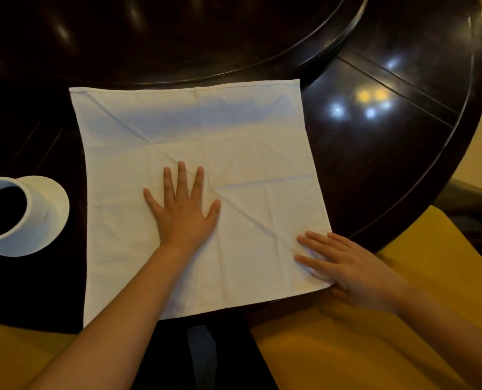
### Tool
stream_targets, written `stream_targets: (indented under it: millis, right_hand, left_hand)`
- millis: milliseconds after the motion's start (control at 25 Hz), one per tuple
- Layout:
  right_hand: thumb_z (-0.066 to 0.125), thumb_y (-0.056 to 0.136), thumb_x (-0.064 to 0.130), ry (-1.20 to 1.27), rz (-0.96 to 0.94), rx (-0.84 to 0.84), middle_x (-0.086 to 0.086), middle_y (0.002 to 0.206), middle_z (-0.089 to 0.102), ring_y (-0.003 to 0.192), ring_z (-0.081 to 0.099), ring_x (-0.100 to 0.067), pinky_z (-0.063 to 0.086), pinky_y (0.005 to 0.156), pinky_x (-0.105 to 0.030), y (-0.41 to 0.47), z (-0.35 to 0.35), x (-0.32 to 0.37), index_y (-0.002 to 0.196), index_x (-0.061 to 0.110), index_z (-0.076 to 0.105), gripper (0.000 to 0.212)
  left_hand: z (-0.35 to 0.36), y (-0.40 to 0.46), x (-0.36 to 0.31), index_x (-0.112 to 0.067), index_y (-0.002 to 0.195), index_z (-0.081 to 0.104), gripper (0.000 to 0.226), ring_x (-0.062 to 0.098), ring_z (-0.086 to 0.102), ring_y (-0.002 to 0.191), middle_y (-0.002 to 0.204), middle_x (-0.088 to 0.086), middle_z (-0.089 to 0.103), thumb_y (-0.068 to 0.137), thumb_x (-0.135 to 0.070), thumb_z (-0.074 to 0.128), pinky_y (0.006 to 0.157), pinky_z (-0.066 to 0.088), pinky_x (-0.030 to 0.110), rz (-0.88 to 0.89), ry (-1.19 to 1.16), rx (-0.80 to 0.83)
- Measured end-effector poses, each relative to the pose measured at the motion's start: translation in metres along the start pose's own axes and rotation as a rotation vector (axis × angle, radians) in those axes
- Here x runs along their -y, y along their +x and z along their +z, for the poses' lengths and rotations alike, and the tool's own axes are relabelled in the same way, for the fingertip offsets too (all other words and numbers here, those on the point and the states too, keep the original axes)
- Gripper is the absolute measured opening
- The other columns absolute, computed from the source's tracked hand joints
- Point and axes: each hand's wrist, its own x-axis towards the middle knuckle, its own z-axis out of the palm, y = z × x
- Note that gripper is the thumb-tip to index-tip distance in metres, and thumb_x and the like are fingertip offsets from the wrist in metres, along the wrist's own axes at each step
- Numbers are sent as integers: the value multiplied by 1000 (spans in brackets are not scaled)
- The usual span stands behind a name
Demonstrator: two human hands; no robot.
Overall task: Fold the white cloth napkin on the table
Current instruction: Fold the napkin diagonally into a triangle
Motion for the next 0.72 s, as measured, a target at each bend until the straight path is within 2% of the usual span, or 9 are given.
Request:
stream_targets:
  millis: [80, 120, 200, 280, 360, 480, 560, 720]
  right_hand:
    - [84, 62, 22, 76, 11, -139, -2, 127, 60, 118, 55, -22, 49, 94, -40, -3, -13, 2, 115, 24, 63, 58]
    - [84, 61, 16, 106, 21, -218, 0, 108, 69, 102, 64, -19, 55, 84, -35, -4, -21, 3, 100, 21, 69, 42]
    - [83, 63, 8, 181, 61, -322, 2, 85, 70, 81, 67, -15, 53, 73, -25, -4, -34, 9, 86, 17, 70, 28]
    - [79, 69, 6, 266, 104, -398, 1, 82, 69, 77, 66, -14, 55, 68, -27, -2, -46, 15, 86, 14, 70, 21]
    - [69, 77, 13, 354, 115, -469, 3, 83, 68, 77, 65, -12, 57, 65, -28, 0, -61, 22, 88, 13, 70, 11]
    - [53, 83, 26, 539, 118, -545, 14, 88, 62, 84, 62, -2, 53, 71, -16, 4, -82, 31, 91, 15, 68, 21]
    - [50, 84, 27, 625, 122, -591, 17, 91, 61, 90, 61, 1, 49, 76, -12, 13, -95, 37, 94, 18, 67, 21]
    - [46, 87, 20, 640, 66, -657, 5, 91, 65, 91, 61, -6, 48, 80, -16, 60, -124, 46, 94, 13, 68, 24]
  left_hand:
    - [0, -5, -3, -36, 148, 5, 79, 30, -8, 143, 159, 2, -2, 76, -69, 11, 102, -5, 68, 26, 28, 22]
    - [0, -8, -6, -38, 147, 3, 79, 30, -10, 142, 159, 2, -3, 76, -71, 10, 101, -6, 69, 38, 40, 33]
    - [2, -15, -12, -38, 147, 2, 80, 31, -11, 142, 158, 2, -4, 75, -72, 10, 100, -6, 70, 60, 49, 45]
    - [2, -25, -20, -36, 147, 8, 79, 33, -7, 143, 158, 4, 2, 77, -71, 16, 100, -4, 71, 80, 32, 34]
    - [4, -37, -27, -34, 147, 12, 78, 35, -2, 143, 158, 6, 7, 78, -70, 20, 100, -2, 72, 96, 25, 22]
    - [7, -54, -36, -32, 147, 19, 76, 36, 4, 143, 157, 8, 13, 80, -66, 24, 99, 0, 73, 114, 5, 20]
    - [6, -58, -39, -31, 146, 21, 71, 34, 7, 143, 156, 8, 16, 82, -63, 23, 100, 0, 72, 122, -14, 43]
    - [-7, -54, -12, -33, 148, 5, 70, 18, -7, 144, 158, 0, -2, 83, -60, 6, 104, -14, 60, 33, -166, 35]
